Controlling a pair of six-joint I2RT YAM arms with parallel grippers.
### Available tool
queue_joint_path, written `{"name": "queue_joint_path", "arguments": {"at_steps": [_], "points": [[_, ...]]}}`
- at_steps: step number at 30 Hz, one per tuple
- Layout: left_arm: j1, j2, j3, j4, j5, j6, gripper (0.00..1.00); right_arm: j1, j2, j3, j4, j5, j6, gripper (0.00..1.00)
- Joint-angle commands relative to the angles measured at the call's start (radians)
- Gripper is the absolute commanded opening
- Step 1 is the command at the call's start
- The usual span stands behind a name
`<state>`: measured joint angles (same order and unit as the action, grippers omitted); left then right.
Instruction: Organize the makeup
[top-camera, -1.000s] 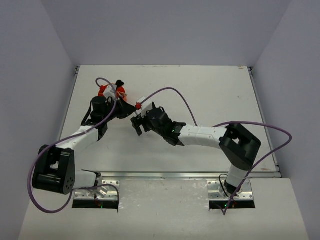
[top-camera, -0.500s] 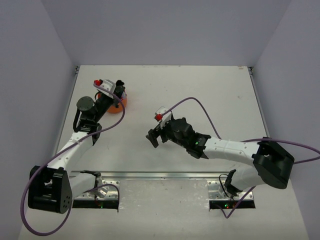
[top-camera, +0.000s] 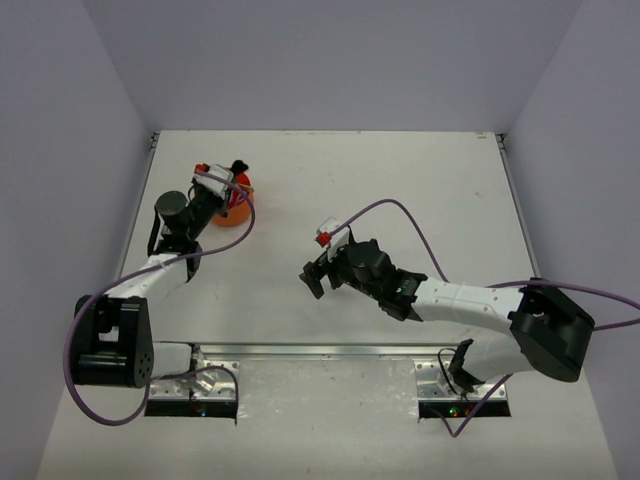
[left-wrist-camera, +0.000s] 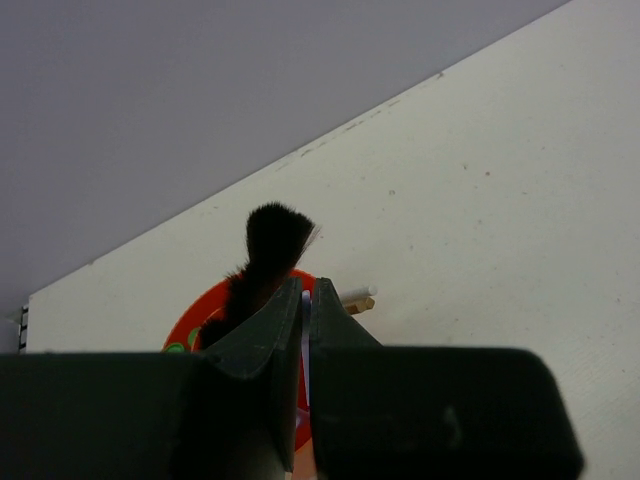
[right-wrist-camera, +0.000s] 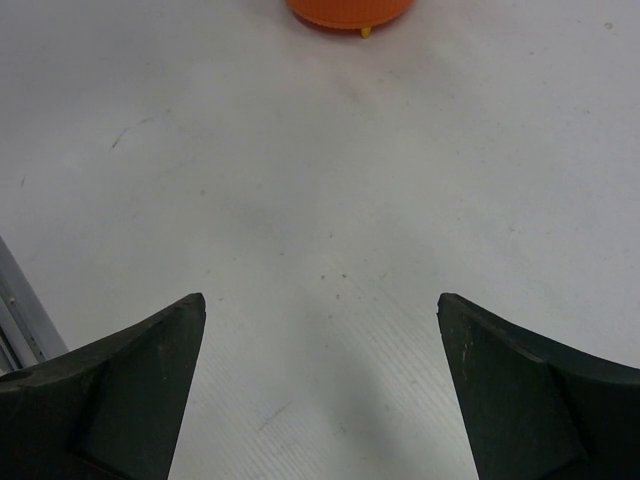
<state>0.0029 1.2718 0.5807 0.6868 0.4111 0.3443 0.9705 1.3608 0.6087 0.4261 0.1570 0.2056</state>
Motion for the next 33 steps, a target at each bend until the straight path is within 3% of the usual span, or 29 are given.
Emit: {"name": "queue_joint_path", "arguments": {"at_steps": [1, 16, 20, 23, 33], "points": [[0.032, 0.057, 0.002, 0.109, 0.033, 0.010, 0.00, -0.005, -0.029, -0.014, 0.048, 0.023, -0.011, 0.97], [0.034, 0.182, -0.001, 0.191, 0.052, -0.024, 0.00, -0.009, -0.079, -0.070, 0.046, 0.038, -0.023, 0.97], [0.040, 0.185, -0.008, 0.192, 0.061, -0.018, 0.06, -0.009, -0.097, -0.088, 0.047, 0.039, -0.025, 0.98], [0.042, 0.189, -0.009, 0.195, 0.052, -0.016, 0.15, -0.008, -0.112, -0.098, 0.048, 0.043, -0.025, 0.98], [0.042, 0.033, 0.024, 0.053, 0.087, -0.088, 0.69, -0.025, -0.156, -0.123, 0.019, 0.072, 0.005, 0.98]]}}
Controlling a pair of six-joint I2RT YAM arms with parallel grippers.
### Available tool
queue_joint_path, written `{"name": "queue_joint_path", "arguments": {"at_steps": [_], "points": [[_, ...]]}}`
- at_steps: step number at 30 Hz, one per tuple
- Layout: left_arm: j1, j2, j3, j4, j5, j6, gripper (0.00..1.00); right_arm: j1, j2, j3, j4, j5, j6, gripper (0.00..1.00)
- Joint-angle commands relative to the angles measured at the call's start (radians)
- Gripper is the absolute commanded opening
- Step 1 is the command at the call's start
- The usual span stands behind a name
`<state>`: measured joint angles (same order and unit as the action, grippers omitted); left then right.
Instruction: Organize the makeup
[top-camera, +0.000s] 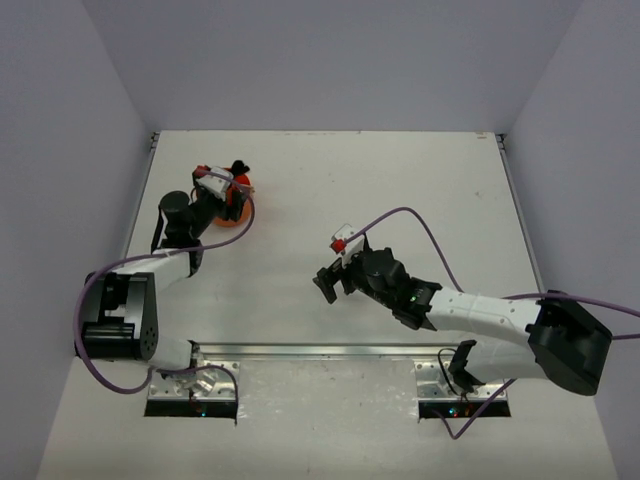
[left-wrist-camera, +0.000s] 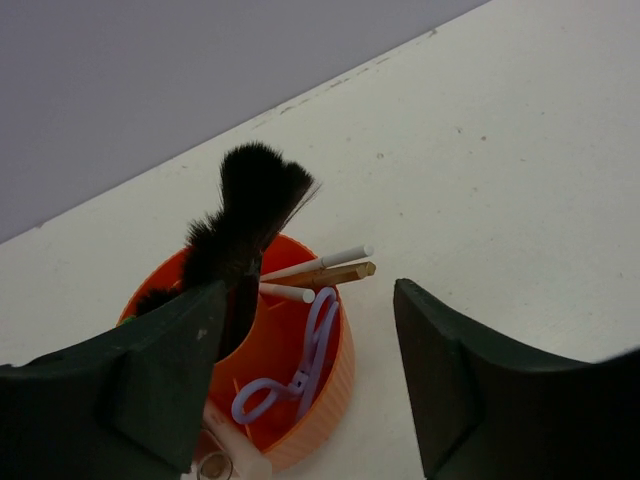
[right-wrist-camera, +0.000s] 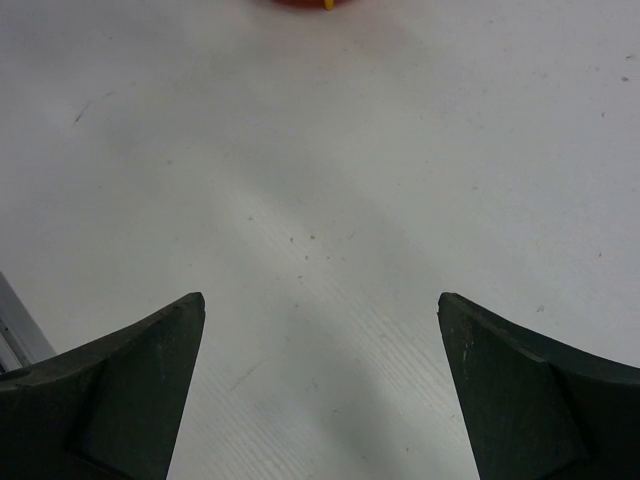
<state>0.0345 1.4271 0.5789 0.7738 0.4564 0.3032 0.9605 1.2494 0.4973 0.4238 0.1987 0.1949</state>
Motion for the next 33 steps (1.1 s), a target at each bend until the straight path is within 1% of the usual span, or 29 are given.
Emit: {"name": "queue_joint_path", "arguments": {"at_steps": [1, 3, 4, 6, 7, 9, 11, 12, 14, 15, 16, 17, 20, 22, 24, 27, 30, 33], "points": [[0.010, -0.149, 0.034, -0.061, 0.041, -0.059, 0.70, -0.021, -0.049, -0.014, 0.012, 0.031, 0.021, 0.98], [0.010, -0.229, 0.058, -0.109, 0.026, -0.096, 0.72, -0.032, -0.062, -0.018, -0.005, 0.046, 0.035, 0.98], [0.010, -0.282, 0.077, -0.155, -0.003, -0.114, 0.74, -0.043, -0.069, -0.018, -0.032, 0.070, 0.052, 0.99], [0.010, -0.351, 0.108, -0.267, -0.062, -0.125, 0.76, -0.090, -0.075, -0.006, -0.126, 0.103, 0.091, 0.99], [0.010, -0.383, 0.123, -0.324, -0.110, -0.113, 0.78, -0.121, -0.077, 0.002, -0.182, 0.114, 0.119, 0.99], [0.010, -0.452, 0.147, -0.424, -0.250, -0.063, 0.81, -0.206, -0.085, 0.015, -0.301, 0.120, 0.198, 0.99], [0.010, -0.509, 0.150, -0.472, -0.337, -0.034, 0.85, -0.279, -0.103, 0.014, -0.361, 0.111, 0.272, 0.99], [0.010, -0.535, 0.145, -0.513, -0.417, -0.003, 0.87, -0.311, -0.117, 0.004, -0.403, 0.103, 0.308, 0.99], [0.013, -0.569, 0.127, -0.586, -0.555, 0.072, 0.91, -0.417, -0.192, -0.053, -0.436, 0.073, 0.361, 0.99], [0.018, -0.589, 0.113, -0.607, -0.592, 0.096, 0.96, -0.454, -0.225, -0.077, -0.451, 0.056, 0.395, 0.99], [0.023, -0.602, 0.099, -0.634, -0.633, 0.118, 0.98, -0.479, -0.272, -0.093, -0.457, 0.034, 0.414, 0.99], [0.036, -0.618, 0.066, -0.666, -0.683, 0.140, 1.00, -0.538, -0.336, -0.130, -0.467, 0.008, 0.433, 0.99], [0.080, -0.668, -0.019, -0.753, -0.684, 0.164, 1.00, -0.615, -0.424, -0.173, -0.505, 0.009, 0.439, 0.99], [0.106, -0.696, -0.081, -0.836, -0.679, 0.177, 1.00, -0.631, -0.450, -0.179, -0.553, 0.031, 0.419, 0.99], [0.124, -0.715, -0.126, -0.858, -0.686, 0.184, 1.00, -0.632, -0.458, -0.175, -0.585, 0.036, 0.394, 0.99], [0.153, -0.755, -0.212, -0.893, -0.666, 0.183, 1.00, -0.632, -0.458, -0.165, -0.620, 0.003, 0.410, 0.99], [0.154, -0.800, -0.291, -0.915, -0.634, 0.178, 1.00, -0.632, -0.455, -0.134, -0.669, -0.034, 0.440, 0.99], [0.154, -0.856, -0.352, -0.924, -0.643, 0.178, 1.00, -0.632, -0.465, -0.119, -0.722, -0.029, 0.439, 0.99]]}}
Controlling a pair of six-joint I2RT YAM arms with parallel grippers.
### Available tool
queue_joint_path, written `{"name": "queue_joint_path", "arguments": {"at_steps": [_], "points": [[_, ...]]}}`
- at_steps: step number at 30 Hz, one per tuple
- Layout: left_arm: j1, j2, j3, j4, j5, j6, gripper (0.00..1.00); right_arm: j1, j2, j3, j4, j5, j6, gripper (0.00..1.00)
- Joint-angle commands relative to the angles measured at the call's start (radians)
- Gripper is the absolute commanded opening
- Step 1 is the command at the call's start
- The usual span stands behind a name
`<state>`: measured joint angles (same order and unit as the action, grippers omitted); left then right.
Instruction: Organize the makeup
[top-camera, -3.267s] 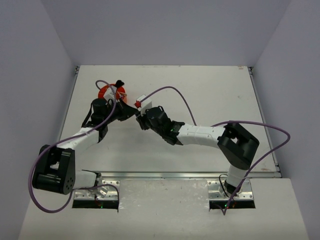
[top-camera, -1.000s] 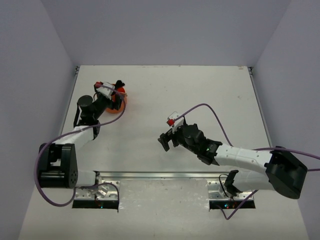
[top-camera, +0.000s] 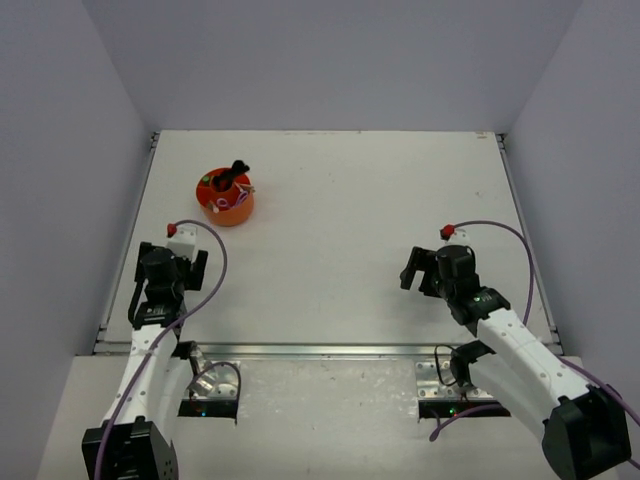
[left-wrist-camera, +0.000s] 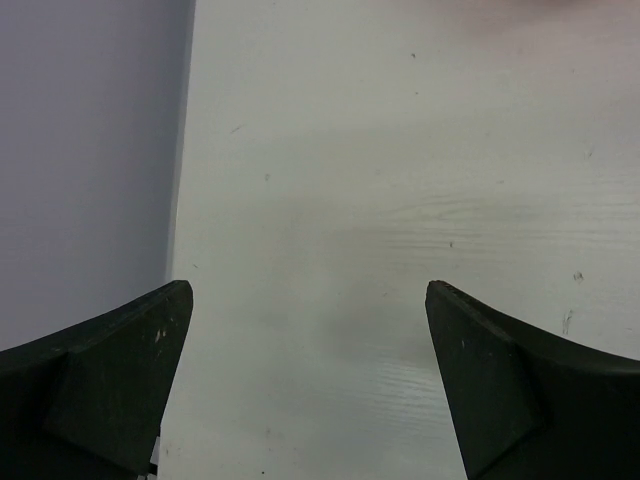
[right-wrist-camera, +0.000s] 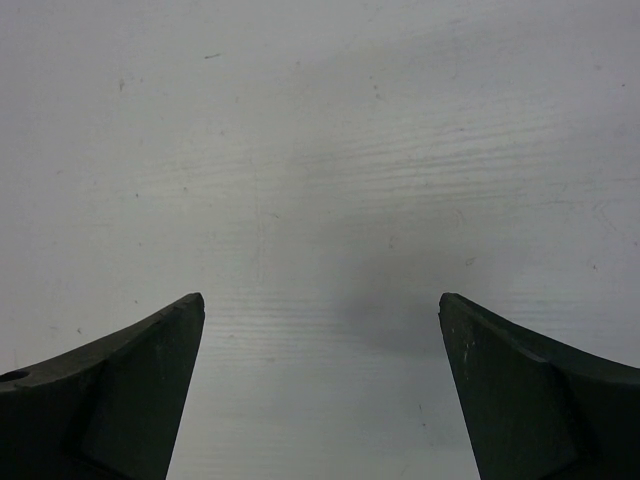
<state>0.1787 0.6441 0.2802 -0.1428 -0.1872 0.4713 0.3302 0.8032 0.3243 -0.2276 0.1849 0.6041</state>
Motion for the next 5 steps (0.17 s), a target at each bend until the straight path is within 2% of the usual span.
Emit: {"name": "queue_joint_path", "arguments": {"at_steps": [1, 5], "points": [[0.010, -0.085, -0.062, -0.002, -0.027, 0.007, 1.00, -0.002, -0.031, 0.051, -0.075, -0.009, 0.033, 0.99], [0.010, -0.139, -0.082, 0.003, -0.056, 0.001, 1.00, -0.002, -0.076, 0.007, -0.038, -0.038, 0.035, 0.99]]}}
